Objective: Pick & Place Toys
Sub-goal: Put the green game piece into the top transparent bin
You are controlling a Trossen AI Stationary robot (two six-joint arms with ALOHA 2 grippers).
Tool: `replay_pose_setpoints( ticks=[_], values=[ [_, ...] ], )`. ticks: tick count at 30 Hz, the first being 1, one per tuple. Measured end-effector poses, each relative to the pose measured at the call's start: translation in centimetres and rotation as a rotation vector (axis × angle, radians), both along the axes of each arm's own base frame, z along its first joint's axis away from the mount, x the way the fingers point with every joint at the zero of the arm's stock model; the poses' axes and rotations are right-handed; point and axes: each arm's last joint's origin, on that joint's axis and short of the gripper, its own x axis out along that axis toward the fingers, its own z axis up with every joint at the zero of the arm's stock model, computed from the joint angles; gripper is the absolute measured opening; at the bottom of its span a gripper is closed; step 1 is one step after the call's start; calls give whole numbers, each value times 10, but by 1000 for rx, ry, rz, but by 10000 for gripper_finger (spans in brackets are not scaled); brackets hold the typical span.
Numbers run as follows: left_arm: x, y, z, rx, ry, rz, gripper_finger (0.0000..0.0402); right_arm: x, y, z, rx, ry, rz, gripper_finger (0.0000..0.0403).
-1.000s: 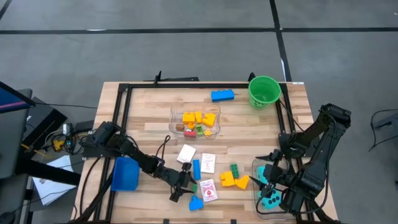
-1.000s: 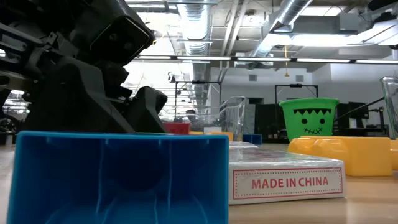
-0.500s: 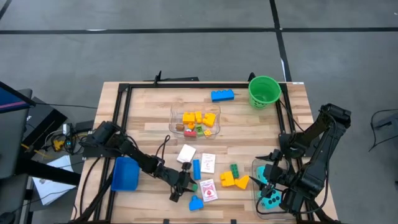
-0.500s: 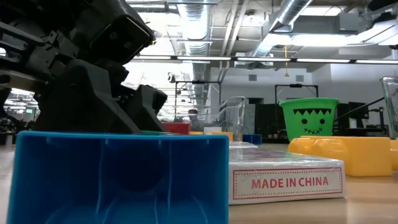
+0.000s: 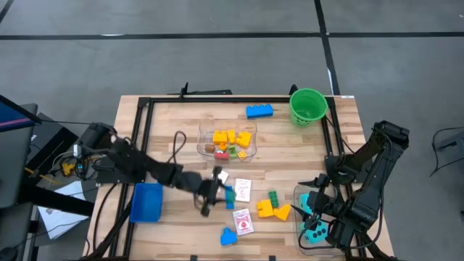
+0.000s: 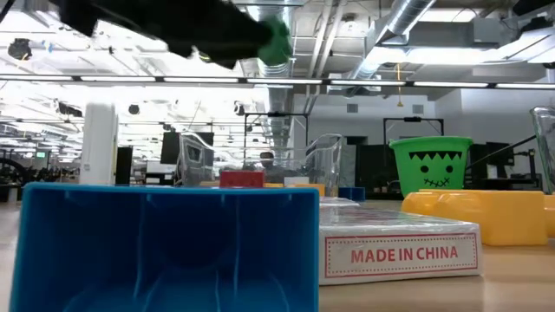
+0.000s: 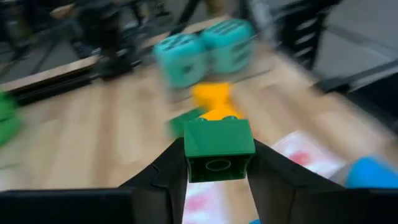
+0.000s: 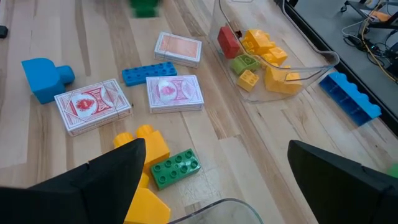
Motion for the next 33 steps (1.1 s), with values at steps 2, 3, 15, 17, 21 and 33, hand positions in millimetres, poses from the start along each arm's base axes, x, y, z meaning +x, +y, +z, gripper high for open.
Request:
replay_pose_setpoints(
  ticks=[2,3,15,17,21,33],
  values=[
    [3,22,3,43,12,60,130,0,0,0,0,0,0,384],
    [5,33,4,61,11,98,130,0,0,0,0,0,0,384],
    [4,137,6,36,63,600,130,0,-1,0,-8,3,-1,384],
    [1,144,4,56,91,670,132,0,-1,0,-8,3,-1,384],
    [-8,147,1,55,173,786,133,0,-1,0,-8,3,-2,384],
    [-26,151,-2,62,251,1025,133,3,-3,0,-10,-2,-17,384]
  ],
)
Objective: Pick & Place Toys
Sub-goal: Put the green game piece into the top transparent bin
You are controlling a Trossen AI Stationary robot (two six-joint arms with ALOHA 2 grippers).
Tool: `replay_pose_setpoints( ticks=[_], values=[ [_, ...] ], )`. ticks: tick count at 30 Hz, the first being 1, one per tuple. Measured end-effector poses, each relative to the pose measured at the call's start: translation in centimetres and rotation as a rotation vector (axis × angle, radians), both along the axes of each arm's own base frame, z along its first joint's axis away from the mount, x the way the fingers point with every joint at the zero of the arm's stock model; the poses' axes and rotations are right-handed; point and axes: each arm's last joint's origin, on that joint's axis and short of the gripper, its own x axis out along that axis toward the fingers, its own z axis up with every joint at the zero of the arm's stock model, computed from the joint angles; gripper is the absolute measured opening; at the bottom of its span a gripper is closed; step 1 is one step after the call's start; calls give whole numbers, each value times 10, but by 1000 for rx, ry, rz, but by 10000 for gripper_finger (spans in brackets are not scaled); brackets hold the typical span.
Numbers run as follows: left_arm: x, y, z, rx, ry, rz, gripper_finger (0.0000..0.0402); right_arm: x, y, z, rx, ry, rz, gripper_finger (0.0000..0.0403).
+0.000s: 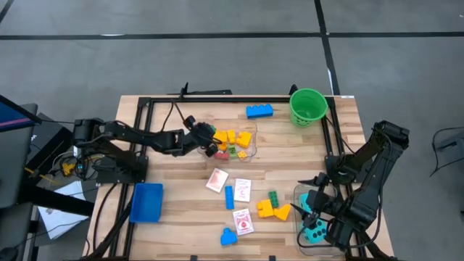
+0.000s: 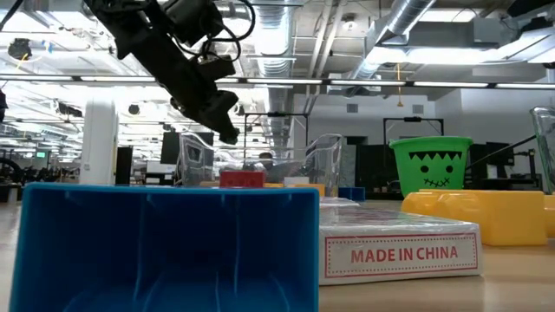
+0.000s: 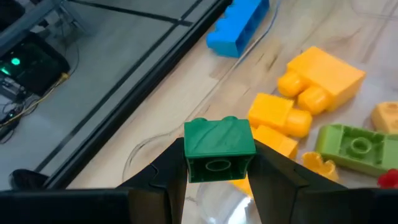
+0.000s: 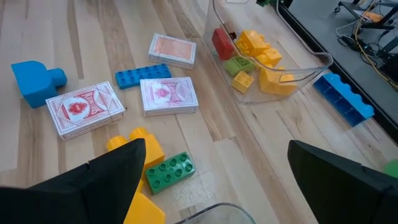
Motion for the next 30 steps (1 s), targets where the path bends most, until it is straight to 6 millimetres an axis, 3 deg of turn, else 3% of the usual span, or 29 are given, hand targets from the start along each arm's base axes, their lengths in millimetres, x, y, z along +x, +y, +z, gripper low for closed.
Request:
replay_pose_setpoints(
  ticks=[18,30],
  values=[
    [-1,0,-2,-10,9,12,138,0,0,0,5,1,1,384],
    [-1,0,-2,-10,9,12,162,0,0,0,6,3,1,384]
  ],
)
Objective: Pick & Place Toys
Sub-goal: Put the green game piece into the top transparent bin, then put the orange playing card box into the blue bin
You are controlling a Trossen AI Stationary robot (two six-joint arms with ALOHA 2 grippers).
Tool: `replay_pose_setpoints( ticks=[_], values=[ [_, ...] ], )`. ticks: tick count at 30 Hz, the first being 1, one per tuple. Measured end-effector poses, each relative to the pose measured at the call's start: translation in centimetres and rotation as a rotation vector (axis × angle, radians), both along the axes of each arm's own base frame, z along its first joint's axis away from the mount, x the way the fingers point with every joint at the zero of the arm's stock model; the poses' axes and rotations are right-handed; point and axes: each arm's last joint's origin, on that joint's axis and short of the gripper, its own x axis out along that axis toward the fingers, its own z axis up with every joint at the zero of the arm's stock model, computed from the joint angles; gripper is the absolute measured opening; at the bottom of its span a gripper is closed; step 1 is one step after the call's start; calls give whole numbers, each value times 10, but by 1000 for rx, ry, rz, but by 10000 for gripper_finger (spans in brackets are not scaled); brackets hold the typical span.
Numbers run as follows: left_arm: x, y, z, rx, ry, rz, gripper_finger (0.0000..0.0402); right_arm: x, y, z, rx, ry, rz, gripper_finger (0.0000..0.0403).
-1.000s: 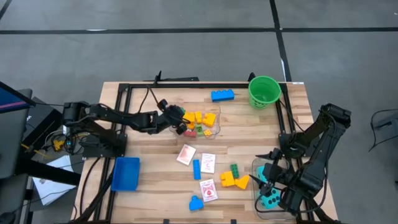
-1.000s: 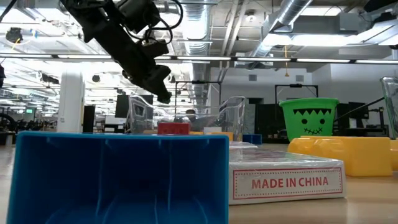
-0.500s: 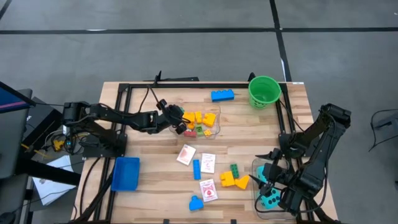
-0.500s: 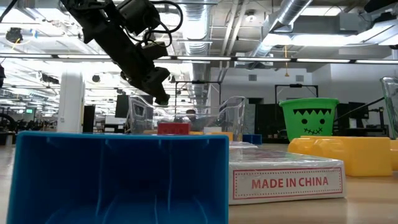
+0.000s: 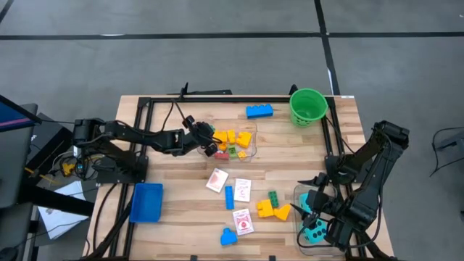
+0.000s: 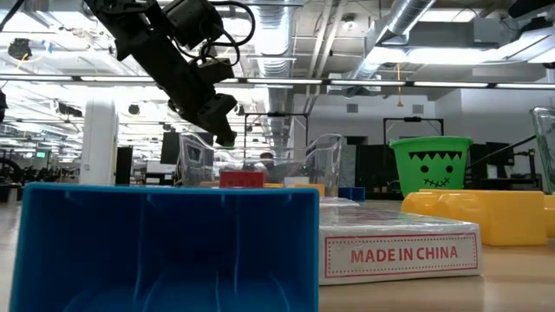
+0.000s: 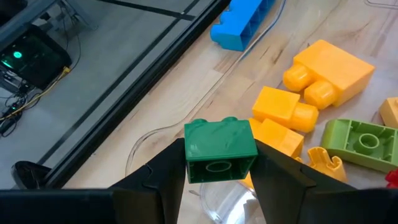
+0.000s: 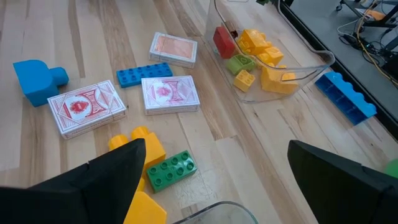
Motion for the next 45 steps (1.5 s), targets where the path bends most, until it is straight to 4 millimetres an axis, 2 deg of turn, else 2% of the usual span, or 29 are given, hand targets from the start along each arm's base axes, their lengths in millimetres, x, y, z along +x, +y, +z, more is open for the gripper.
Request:
replay_pose_setpoints(
  ticks=[9,23,33,38,42,45],
  values=[
    [0,0,0,3,-2,7,167,0,0,0,0,0,0,384],
    [0,0,0,12,-3,19,216,0,0,0,1,0,0,384],
    [-1,-6,5,14,-15,-3,221,0,0,0,0,0,0,384],
    [-7,-20,23,-29,-79,-101,221,0,0,0,1,0,0,384],
    [-15,-44,45,-150,-185,-321,221,0,0,0,1,1,0,384],
    [-22,-70,51,-246,-222,-527,219,0,0,0,2,2,1,384]
  ],
)
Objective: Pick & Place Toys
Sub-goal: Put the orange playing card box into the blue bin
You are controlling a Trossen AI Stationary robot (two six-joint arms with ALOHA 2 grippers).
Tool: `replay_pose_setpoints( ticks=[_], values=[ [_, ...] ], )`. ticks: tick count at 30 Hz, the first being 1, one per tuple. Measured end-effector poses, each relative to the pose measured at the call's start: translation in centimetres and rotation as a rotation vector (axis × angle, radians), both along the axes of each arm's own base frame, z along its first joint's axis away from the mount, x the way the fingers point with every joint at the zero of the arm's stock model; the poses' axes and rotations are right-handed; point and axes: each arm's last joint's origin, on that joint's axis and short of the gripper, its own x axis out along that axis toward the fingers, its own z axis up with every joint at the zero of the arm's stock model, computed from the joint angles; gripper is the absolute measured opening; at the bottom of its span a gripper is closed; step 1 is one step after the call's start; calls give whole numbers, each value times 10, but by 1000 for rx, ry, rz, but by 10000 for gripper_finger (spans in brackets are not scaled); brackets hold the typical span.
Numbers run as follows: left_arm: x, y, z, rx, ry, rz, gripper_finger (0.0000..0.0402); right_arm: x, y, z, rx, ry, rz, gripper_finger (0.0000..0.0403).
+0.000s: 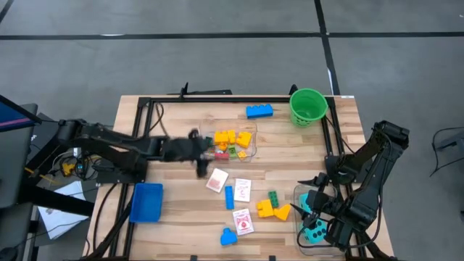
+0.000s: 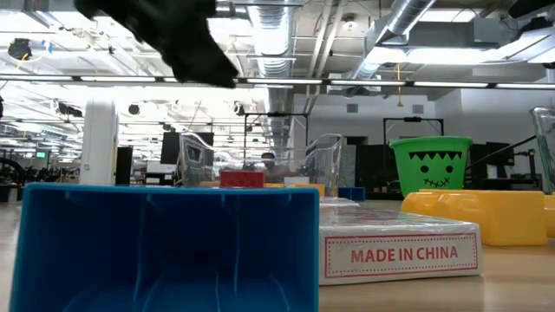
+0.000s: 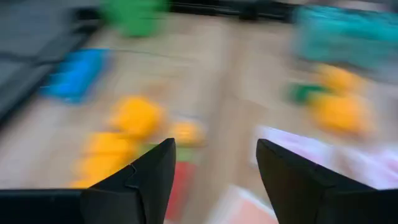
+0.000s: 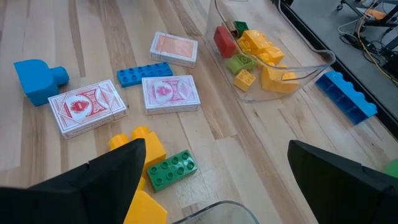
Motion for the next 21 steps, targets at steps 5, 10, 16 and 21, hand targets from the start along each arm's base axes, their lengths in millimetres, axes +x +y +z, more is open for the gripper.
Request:
replay_pose_setpoints(
  ticks=[5,10,16,21],
  values=[
    [-16,-45,-9,2,32,-265,241,-1,1,0,2,0,7,384],
    [-20,-70,-21,-5,43,-294,295,-1,1,0,6,-2,7,384],
    [-8,-80,-55,-37,92,-314,352,-1,1,0,5,-2,6,384],
    [5,-86,-86,-92,167,-400,355,-1,1,0,4,-1,6,384]
  ],
)
